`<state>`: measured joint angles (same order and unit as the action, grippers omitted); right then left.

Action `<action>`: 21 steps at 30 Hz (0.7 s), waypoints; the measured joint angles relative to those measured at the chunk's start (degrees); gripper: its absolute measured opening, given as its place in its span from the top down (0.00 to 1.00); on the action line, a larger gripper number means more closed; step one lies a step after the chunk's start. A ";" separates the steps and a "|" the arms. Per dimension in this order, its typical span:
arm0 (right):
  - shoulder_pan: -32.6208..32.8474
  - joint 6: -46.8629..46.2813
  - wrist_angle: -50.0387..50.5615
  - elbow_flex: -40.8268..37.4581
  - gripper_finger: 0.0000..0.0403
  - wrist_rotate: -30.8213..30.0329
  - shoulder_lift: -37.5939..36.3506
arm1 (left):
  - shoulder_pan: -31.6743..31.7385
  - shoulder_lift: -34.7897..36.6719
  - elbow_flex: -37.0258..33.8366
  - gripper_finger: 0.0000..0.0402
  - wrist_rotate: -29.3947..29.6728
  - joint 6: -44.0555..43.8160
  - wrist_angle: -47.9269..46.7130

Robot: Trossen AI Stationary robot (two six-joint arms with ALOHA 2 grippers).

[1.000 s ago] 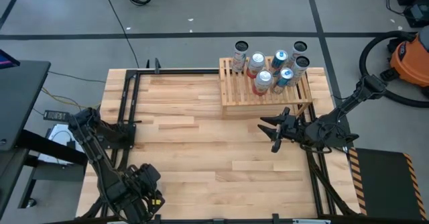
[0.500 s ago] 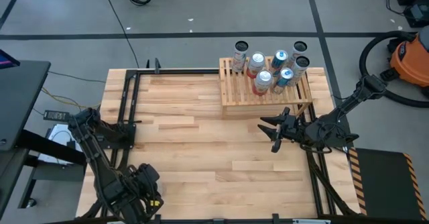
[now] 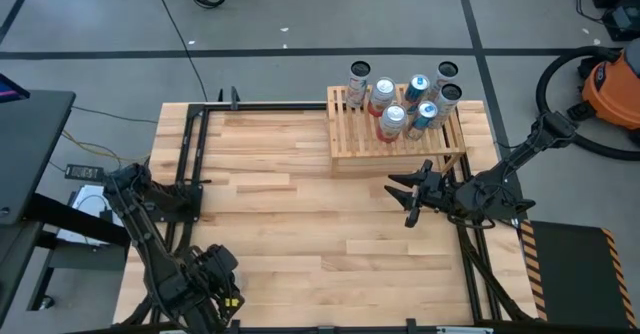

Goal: Place canned beverage on shelf
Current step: Put the white-pink soda can on the shelf aligned with the other white-pink soda can

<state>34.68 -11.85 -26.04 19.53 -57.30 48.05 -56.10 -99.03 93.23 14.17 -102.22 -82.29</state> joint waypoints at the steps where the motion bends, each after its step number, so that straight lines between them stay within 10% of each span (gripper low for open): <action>1: 0.00 -0.01 0.00 0.00 0.59 0.00 0.00 | 0.00 -0.26 0.00 0.21 0.02 0.57 0.47; 21: 0.00 -0.01 0.02 0.00 0.59 0.02 0.00 | 0.72 -3.74 0.00 0.21 -0.98 0.90 -0.01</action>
<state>34.68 -11.86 -26.02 19.53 -57.28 48.05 -55.37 -102.77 93.23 13.19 -101.32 -82.30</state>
